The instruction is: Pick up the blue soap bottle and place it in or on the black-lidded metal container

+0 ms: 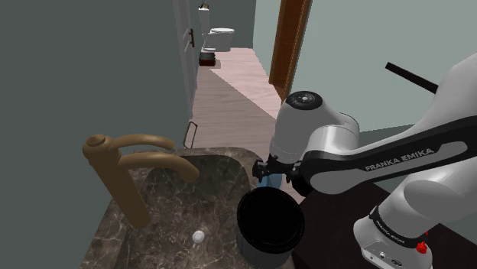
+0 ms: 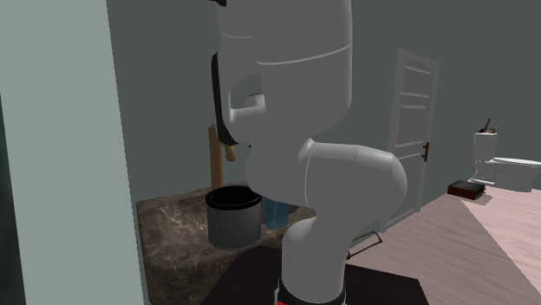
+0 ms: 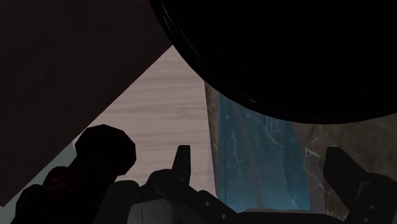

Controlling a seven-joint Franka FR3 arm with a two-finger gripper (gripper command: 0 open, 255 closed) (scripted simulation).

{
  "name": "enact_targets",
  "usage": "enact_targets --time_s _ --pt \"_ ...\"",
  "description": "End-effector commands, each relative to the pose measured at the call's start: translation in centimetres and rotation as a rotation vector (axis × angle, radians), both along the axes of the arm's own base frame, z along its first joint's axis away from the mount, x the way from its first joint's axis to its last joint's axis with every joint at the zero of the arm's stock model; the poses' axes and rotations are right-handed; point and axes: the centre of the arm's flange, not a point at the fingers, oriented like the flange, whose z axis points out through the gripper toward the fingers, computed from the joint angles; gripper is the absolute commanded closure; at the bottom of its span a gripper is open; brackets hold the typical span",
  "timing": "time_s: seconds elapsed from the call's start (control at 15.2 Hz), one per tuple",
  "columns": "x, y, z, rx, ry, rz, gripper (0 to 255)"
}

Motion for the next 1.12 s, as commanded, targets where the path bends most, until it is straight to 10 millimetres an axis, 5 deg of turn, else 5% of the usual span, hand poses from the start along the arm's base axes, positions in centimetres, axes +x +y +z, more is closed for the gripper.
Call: enact_targets --time_s 0.0,0.26,0.33,1.06 --pt "0.0 0.0 -0.1 0.0 0.0 0.0 0" --pt "0.0 0.0 -0.1 0.0 0.0 0.0 0" --pt "0.0 0.0 -0.1 0.0 0.0 0.0 255" --pt "0.0 0.0 1.0 0.0 0.0 0.0 255"
